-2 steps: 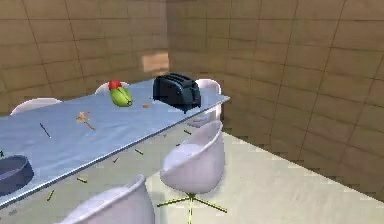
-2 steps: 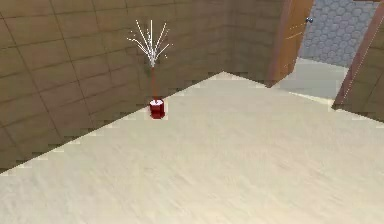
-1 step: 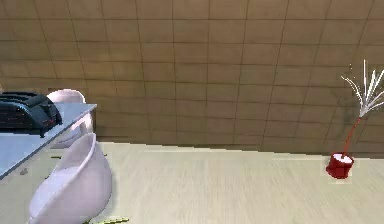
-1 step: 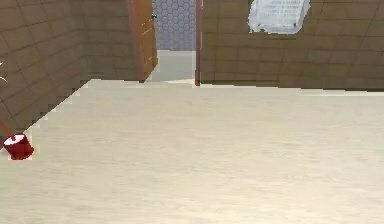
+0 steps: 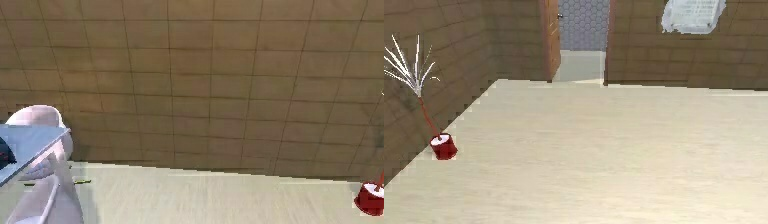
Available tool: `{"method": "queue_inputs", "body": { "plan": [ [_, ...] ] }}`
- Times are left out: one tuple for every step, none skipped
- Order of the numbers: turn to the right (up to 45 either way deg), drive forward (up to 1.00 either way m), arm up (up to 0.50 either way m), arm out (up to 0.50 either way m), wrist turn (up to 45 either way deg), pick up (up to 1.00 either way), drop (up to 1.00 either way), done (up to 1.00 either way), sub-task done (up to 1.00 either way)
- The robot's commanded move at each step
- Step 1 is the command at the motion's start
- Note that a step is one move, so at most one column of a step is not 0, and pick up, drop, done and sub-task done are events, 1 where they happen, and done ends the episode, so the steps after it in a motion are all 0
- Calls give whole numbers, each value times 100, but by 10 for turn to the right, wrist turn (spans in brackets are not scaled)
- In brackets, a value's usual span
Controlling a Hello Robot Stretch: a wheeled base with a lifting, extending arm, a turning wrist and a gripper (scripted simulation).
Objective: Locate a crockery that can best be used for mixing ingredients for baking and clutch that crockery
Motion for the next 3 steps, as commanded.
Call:
{"method": "queue_inputs", "body": {
  "plan": [
    [450, 0, 0, 0, 0, 0, 0, 0, 0],
    [450, 0, 0, 0, 0, 0, 0, 0, 0],
    [450, 0, 0, 0, 0, 0, 0, 0, 0]
  ]
}}
